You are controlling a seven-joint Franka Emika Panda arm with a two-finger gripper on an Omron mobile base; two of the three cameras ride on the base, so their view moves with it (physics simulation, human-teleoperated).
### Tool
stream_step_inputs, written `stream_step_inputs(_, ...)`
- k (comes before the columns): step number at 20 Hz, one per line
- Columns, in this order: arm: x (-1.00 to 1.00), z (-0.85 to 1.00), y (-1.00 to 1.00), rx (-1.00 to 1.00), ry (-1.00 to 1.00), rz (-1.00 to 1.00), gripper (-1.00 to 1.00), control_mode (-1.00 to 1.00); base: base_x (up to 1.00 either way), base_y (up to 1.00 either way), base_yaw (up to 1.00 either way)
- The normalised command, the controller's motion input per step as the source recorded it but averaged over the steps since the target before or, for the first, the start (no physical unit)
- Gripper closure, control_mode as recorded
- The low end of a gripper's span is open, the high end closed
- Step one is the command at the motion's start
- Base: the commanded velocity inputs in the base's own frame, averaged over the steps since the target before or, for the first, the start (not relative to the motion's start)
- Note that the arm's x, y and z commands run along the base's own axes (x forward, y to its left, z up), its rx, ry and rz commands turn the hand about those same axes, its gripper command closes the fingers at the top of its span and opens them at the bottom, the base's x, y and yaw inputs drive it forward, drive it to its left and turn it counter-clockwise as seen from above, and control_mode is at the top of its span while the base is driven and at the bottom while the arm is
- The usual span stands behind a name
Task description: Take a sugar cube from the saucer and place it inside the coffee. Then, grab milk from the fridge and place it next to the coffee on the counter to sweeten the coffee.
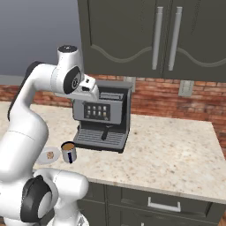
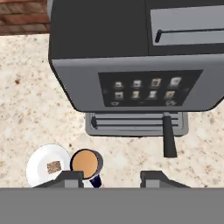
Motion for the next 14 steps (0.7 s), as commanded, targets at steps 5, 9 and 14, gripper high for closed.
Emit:
stream_step_inputs(5,-0.18,-0.22,0.26,-0.03,-0.01,0.02,-1.00,-1.00,0.00,0.00,0.00)
stream_step_inputs(9,-0.17,-0.51,0.65,-0.09,0.00,0.04,-1.00,-1.00,0.00,0.00,0.00)
stream_step_inputs(14,-0.09,-0.51,0.67,-0.07,0.00,0.01,-1.00,-1.00,0.00,0.00,0.00)
